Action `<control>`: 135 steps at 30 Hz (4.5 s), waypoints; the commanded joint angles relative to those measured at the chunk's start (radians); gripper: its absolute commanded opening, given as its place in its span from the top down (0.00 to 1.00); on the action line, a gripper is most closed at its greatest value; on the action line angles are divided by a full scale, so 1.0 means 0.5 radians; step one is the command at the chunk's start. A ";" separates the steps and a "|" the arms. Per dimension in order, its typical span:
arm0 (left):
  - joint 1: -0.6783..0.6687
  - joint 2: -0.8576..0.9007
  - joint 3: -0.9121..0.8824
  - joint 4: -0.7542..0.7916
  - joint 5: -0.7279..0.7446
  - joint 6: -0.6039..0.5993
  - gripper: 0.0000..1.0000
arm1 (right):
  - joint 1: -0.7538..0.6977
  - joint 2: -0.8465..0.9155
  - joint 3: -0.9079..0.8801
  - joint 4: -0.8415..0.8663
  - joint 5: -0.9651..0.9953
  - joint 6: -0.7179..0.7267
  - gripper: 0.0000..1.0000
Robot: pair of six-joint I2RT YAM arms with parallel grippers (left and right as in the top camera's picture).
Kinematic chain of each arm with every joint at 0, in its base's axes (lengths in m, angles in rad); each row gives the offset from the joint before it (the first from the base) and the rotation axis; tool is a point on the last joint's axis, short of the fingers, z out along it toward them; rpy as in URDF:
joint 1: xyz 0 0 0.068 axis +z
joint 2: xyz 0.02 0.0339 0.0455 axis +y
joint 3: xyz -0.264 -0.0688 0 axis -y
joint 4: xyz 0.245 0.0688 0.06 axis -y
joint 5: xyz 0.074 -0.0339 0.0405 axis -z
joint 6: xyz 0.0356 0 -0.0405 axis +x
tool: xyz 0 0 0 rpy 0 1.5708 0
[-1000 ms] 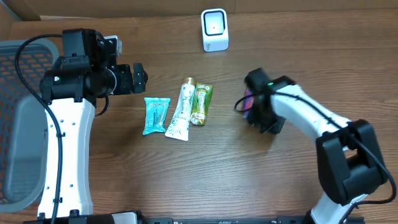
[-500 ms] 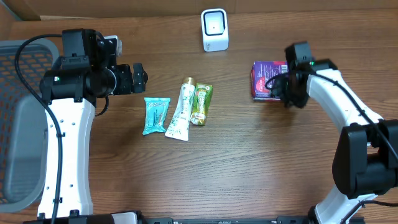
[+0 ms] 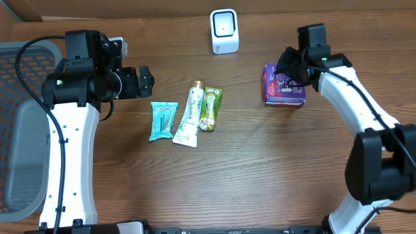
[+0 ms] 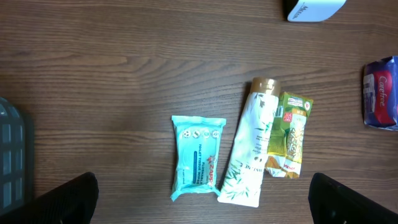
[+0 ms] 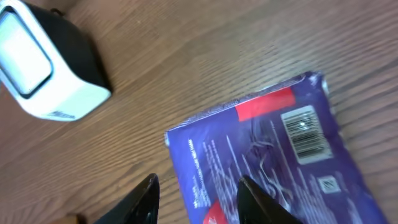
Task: Scan the item barcode
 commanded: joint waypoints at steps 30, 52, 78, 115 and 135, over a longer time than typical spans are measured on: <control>-0.009 0.008 0.052 -0.002 0.016 0.050 0.00 | 0.005 0.029 0.413 -0.855 -0.399 -1.109 0.23; -0.009 0.008 0.052 -0.002 0.016 0.050 0.01 | 0.346 0.269 0.247 -0.658 -0.069 0.149 0.45; -0.009 0.008 0.052 -0.002 0.016 0.050 0.01 | 0.005 -1.009 -0.007 -1.351 -0.081 0.037 0.34; -0.009 0.008 0.052 -0.002 0.016 0.050 0.01 | -0.738 -0.349 -1.118 -0.090 -1.170 -0.864 0.13; -0.010 0.008 0.052 -0.002 0.016 0.050 0.00 | -0.420 -0.314 -1.080 0.496 -1.091 -1.028 0.16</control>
